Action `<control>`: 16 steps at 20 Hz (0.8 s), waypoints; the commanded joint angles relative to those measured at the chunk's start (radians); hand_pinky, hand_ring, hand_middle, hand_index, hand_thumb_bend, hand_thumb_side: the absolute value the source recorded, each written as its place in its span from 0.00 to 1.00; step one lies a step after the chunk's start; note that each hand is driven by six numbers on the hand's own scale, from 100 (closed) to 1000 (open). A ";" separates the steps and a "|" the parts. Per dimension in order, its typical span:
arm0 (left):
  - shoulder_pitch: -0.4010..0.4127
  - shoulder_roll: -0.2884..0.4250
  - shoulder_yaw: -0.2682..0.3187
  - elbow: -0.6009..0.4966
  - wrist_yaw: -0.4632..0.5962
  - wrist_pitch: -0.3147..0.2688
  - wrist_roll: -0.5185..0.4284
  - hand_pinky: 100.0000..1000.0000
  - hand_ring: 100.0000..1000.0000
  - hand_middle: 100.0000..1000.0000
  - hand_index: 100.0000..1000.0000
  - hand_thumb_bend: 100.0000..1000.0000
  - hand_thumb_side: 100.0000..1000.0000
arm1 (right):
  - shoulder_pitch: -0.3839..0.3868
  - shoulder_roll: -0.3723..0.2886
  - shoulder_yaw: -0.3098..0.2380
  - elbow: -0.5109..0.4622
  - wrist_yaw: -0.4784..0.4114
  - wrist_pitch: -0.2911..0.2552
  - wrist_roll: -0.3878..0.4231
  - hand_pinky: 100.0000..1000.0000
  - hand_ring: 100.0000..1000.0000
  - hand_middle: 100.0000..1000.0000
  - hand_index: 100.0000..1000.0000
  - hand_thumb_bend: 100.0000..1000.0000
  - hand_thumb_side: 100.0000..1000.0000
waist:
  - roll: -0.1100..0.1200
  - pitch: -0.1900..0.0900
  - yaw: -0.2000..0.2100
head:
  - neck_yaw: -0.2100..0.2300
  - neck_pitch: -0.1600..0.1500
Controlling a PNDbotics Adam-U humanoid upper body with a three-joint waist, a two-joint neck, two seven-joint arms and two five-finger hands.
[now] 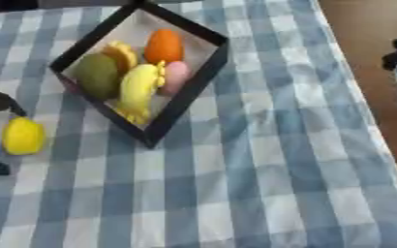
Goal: Pick up objects on the table and place them in the box.
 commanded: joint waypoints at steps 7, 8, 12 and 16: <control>-0.029 -0.008 -0.006 0.047 0.024 0.007 0.032 0.73 0.72 0.67 0.82 0.42 0.22 | 0.000 -0.005 -0.010 -0.018 0.007 0.008 -0.002 0.83 0.72 0.62 0.79 0.00 0.78 | -0.010 -0.010 -0.002 | 0.007 -0.010; -0.031 -0.010 -0.008 0.050 0.023 0.009 0.034 0.73 0.72 0.66 0.82 0.42 0.20 | 0.000 -0.005 -0.010 -0.018 0.007 0.008 -0.002 0.83 0.72 0.62 0.79 0.00 0.78 | -0.010 -0.010 -0.002 | 0.007 -0.010; -0.037 -0.024 -0.013 0.072 0.007 0.020 0.068 0.71 0.69 0.63 0.79 0.41 0.20 | 0.000 -0.001 -0.009 -0.018 0.007 0.008 -0.001 0.83 0.72 0.62 0.79 0.00 0.78 | -0.010 -0.009 -0.003 | 0.008 -0.011; -0.046 -0.038 -0.020 0.092 0.001 0.023 0.095 0.71 0.67 0.60 0.76 0.40 0.26 | 0.002 0.002 -0.009 -0.018 0.009 0.010 -0.001 0.83 0.72 0.62 0.79 0.00 0.78 | -0.010 -0.008 -0.004 | 0.007 -0.011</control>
